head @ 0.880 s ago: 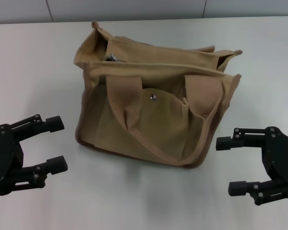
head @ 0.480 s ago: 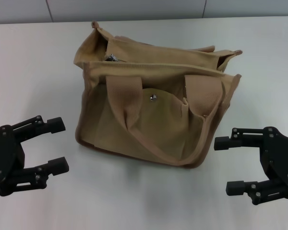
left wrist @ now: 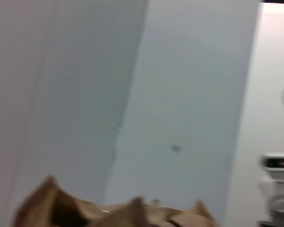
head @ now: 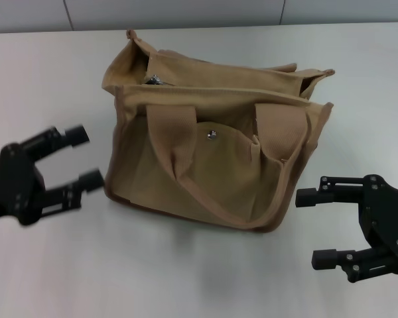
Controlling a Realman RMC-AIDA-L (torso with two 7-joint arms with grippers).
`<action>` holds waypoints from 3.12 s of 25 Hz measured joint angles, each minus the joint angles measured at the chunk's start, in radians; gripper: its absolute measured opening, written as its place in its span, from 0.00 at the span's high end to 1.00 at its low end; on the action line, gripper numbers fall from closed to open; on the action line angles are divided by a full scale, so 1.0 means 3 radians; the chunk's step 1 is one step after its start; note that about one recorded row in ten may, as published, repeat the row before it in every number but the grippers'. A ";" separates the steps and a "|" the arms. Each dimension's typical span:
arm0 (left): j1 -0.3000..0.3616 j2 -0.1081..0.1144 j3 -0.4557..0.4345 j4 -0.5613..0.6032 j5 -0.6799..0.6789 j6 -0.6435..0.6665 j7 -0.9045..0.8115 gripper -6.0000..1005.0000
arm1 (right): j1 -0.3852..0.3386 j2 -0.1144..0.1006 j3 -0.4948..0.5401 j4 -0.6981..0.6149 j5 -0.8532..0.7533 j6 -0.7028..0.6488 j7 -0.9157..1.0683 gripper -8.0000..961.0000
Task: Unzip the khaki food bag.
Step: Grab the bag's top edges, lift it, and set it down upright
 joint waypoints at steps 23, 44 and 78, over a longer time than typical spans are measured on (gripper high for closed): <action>-0.0502 -0.0229 -0.0062 -0.0503 0.0020 -0.0962 0.0359 0.37 | -0.0013 0.0050 0.0000 0.0031 -0.0004 0.0109 -0.0044 0.17; -0.0437 -0.0216 -0.0501 -0.0626 -0.0137 -0.1001 0.0412 0.90 | -0.0015 0.0090 0.0000 0.0031 0.0001 0.0189 -0.0043 0.18; -0.1130 -0.0261 -0.0524 -0.2055 -0.0396 -0.0905 0.2179 0.91 | -0.0103 0.0177 0.1309 0.2046 0.1306 0.1153 -0.3228 0.19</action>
